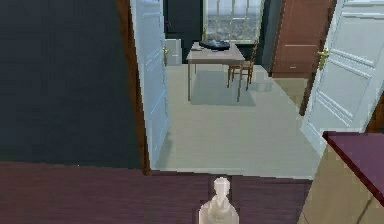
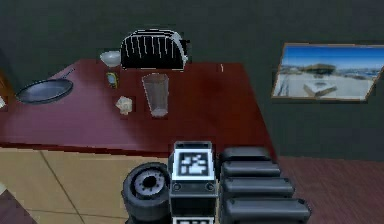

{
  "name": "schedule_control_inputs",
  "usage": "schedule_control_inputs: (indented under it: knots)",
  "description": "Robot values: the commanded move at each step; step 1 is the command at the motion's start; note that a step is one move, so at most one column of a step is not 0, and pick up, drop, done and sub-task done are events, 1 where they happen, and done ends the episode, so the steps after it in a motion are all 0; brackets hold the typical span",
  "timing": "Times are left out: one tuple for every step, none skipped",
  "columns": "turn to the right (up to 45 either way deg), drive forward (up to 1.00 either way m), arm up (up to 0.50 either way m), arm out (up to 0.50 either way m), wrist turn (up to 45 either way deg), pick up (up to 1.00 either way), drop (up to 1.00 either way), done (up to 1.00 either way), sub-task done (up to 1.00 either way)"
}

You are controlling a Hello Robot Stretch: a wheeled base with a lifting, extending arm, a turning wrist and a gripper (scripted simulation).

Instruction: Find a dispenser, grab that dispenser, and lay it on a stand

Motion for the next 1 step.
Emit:
schedule_control_inputs:
  knots:
    - [0.0,1.0,0.0,0.0,0.0,0.0,0.0,0.0,0.0]
